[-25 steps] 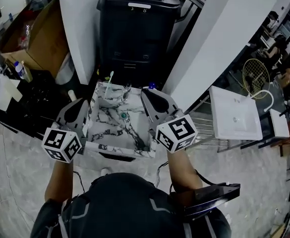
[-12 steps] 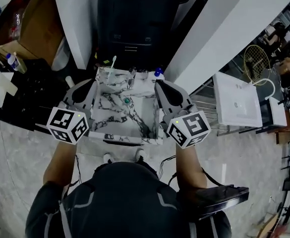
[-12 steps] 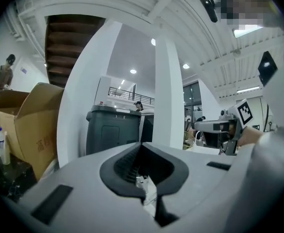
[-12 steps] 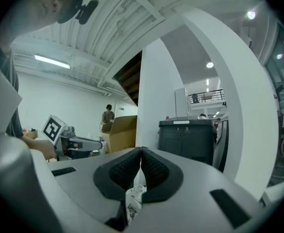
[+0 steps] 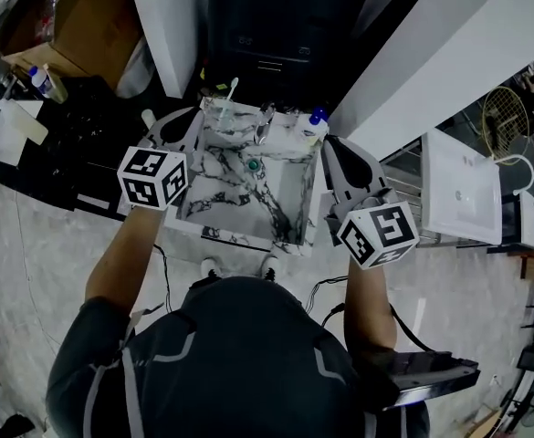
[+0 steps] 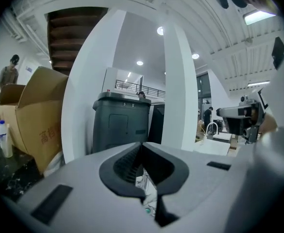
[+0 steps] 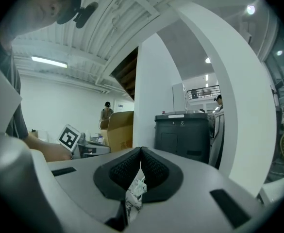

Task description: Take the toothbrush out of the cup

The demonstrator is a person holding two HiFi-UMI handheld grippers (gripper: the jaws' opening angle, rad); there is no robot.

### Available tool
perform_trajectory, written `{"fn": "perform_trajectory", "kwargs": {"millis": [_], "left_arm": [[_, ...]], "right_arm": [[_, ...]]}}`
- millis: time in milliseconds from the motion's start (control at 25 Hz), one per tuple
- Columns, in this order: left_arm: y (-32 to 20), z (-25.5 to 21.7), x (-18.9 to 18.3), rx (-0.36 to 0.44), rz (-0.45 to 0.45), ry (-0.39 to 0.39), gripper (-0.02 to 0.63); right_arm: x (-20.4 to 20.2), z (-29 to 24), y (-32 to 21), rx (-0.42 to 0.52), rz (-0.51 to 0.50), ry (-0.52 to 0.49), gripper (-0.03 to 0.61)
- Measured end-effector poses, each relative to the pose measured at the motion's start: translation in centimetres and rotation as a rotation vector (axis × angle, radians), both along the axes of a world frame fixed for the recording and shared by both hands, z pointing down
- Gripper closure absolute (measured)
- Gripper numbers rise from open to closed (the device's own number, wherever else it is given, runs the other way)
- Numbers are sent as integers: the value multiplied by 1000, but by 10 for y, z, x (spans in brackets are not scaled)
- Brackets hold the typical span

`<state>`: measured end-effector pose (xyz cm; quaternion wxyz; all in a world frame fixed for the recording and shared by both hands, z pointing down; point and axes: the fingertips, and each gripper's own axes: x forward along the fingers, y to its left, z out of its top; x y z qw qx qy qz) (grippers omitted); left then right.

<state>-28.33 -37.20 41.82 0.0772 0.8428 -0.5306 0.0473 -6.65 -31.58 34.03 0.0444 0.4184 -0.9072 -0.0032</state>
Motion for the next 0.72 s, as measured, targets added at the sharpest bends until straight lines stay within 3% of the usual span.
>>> {"fn": "perform_trajectory", "kwargs": {"millis": [240,360,720], "left_arm": [[-42,45,7,-70,30,-25,598],[-57,68,11,-112,53,-30,532],[-98,131,10,-192,78,-64,484]], "right_arm": [[18,13,-5,-43,57,8,551],[23,20,-2,-56,81,16,551],[36,37,1,-95,165,18,551]]}}
